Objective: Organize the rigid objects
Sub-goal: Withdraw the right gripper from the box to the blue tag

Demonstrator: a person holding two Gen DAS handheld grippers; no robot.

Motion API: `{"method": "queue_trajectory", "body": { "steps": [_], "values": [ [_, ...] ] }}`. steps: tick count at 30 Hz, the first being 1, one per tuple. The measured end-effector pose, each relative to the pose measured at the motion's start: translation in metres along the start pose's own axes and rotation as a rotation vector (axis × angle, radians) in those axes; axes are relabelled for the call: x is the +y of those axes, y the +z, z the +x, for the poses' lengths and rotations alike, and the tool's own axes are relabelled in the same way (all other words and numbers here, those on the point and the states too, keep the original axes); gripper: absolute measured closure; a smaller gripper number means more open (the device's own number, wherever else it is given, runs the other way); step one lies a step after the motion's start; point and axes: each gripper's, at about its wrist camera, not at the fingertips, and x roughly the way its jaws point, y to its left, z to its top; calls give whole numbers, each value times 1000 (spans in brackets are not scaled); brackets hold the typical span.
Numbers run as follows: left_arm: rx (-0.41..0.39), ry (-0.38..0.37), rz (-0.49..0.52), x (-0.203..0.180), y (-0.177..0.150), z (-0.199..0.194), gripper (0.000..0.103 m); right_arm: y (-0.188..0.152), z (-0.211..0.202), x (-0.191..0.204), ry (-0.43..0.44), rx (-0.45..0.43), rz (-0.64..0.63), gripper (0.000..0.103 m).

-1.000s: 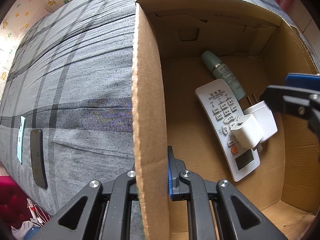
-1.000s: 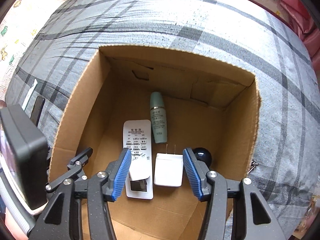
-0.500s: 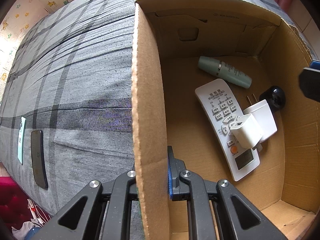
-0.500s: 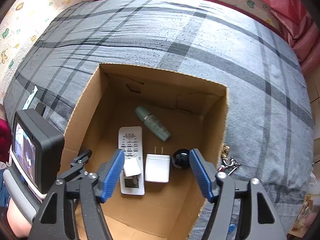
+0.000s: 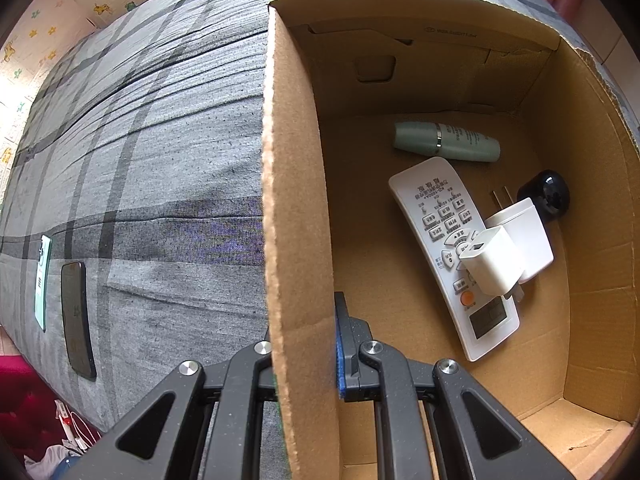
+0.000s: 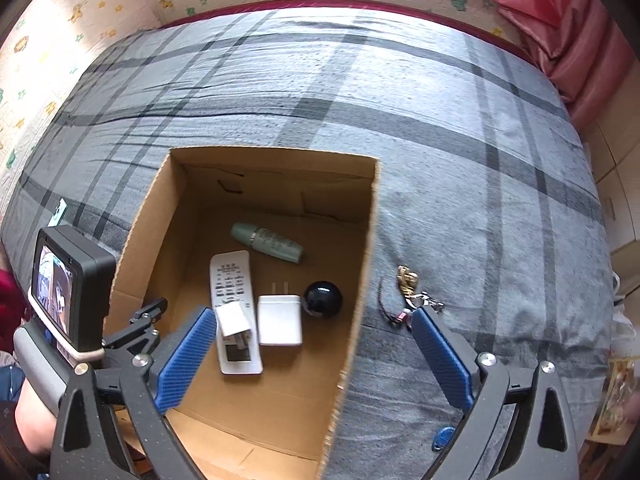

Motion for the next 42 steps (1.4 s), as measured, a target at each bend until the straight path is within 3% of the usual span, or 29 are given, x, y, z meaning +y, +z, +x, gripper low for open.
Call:
{"method": "queue_trajectory", "body": {
  "steps": [20, 42],
  "values": [
    [0, -2, -2, 0, 0, 0, 90, -59, -9, -90, -58, 6, 103, 1],
    [-1, 10, 4, -3, 0, 0, 90, -156, 65, -144, -115, 218, 171, 1]
  ]
}}
